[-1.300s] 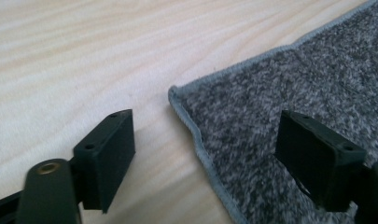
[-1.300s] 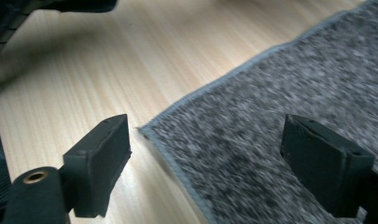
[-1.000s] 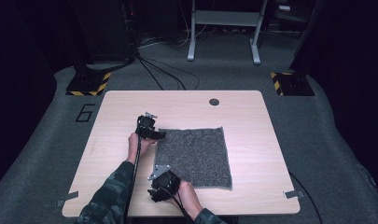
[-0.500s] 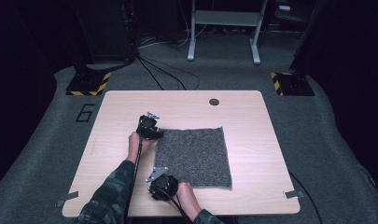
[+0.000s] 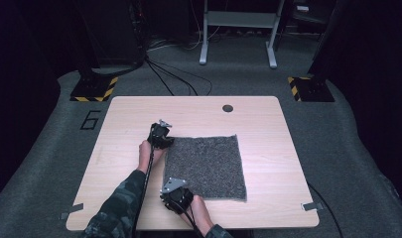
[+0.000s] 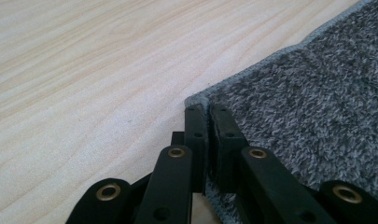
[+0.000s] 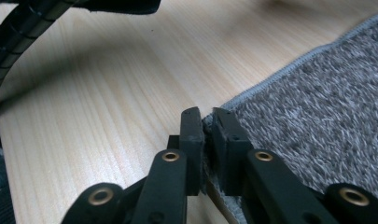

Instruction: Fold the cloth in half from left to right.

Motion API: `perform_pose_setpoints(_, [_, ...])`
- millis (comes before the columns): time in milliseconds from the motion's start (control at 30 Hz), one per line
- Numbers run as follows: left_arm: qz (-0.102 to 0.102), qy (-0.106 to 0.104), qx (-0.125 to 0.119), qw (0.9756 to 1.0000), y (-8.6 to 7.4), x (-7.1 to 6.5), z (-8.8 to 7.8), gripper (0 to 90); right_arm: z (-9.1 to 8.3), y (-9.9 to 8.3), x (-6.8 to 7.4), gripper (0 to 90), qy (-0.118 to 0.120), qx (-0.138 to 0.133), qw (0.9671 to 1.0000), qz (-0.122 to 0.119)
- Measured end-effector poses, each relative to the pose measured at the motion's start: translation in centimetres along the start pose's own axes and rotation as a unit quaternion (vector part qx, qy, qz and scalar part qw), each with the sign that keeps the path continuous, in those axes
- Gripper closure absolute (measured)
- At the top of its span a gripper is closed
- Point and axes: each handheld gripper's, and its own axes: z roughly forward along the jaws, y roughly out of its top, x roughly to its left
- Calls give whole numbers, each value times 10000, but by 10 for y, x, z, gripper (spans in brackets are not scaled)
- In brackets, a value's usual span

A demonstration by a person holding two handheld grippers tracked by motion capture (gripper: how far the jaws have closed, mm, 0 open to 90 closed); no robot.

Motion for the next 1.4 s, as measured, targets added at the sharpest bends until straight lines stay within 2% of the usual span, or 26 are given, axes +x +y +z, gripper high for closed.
perform_pose_setpoints(33, [-22, 1, 2, 10000, 0, 0, 0, 866, 0, -1, 1, 846, -25, -73, 9999, 123])
perform_pose_setpoints(133, [-82, -19, -45, 10000, -2, 1, 0, 871, 0, -6, 4, 869, -169, -247, 9995, 142])
perform_pose_setpoints(233, [-118, 46, -88, 9999, -2, 0, 0, 875, 0, -7, 13, 874, -408, -289, 9987, 19])
perform_pose_setpoints(300, [-150, 51, -143, 9998, -2, 0, 1, 876, -1, -8, 17, 875, -477, -300, 9984, -10])
perform_pose_setpoints(433, [-164, 59, -129, 9998, -1, 0, 1, 878, -5, -10, 18, 876, -434, -327, 9985, -11])
perform_pose_setpoints(533, [-192, 49, -124, 9997, -1, 0, -1, 879, -12, -10, 17, 877, -434, -483, 9979, 55])
perform_pose_setpoints(667, [-221, 78, -150, 9996, 1, 0, -4, 881, -25, -9, 15, 879, -379, -691, 9964, 300])
perform_pose_setpoints(867, [-201, 108, -174, 9996, 7, -1, -15, 882, -35, -8, 15, 878, -334, -871, 9949, 388])
perform_pose_setpoints(1167, [-23, 196, -235, 9995, 15, 0, -33, 882, -47, 0, 22, 879, -253, -1121, 9927, 357])
perform_pose_setpoints(1400, [172, 372, -343, 9986, 27, -4, -47, 882, -57, 11, 24, 879, -281, -1309, 9904, 354])
